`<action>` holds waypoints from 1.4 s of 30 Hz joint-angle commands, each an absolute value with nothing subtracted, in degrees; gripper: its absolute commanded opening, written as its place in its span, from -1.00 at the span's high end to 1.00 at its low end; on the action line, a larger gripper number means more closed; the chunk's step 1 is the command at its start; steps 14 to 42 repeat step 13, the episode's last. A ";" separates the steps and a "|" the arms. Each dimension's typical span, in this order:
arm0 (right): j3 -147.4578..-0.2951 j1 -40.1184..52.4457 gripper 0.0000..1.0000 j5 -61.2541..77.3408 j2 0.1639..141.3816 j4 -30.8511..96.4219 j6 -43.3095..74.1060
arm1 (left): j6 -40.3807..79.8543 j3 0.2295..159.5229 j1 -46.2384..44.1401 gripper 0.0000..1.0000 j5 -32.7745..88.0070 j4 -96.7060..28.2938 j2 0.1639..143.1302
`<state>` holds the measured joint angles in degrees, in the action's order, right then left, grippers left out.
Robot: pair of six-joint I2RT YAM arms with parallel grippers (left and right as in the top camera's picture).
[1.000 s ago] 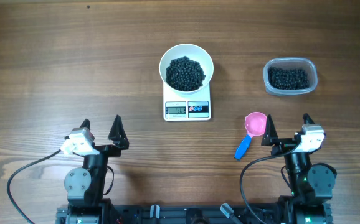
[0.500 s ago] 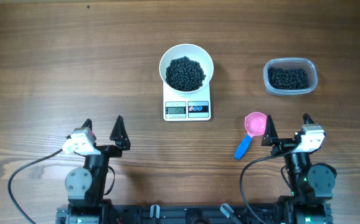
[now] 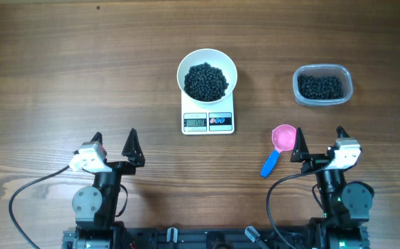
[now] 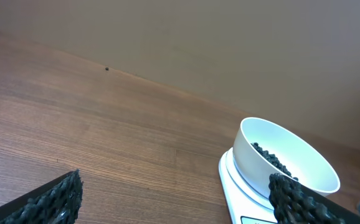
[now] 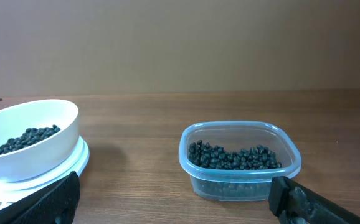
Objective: Scoop item into bowl and weigh 150g on scale
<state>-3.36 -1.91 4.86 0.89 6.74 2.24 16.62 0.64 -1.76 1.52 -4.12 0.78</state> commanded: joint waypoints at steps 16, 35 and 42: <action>-3.25 -1.78 -1.00 4.86 0.21 6.52 1.50 | 15.62 0.32 -1.69 -1.00 0.97 -4.34 0.14; -3.25 -1.78 -1.00 4.86 0.21 6.52 1.50 | 15.62 0.32 -1.69 -1.00 0.97 -4.34 0.14; -3.25 -1.78 -1.00 4.86 0.21 6.52 1.50 | 15.62 0.32 -1.69 -1.00 0.97 -4.34 0.14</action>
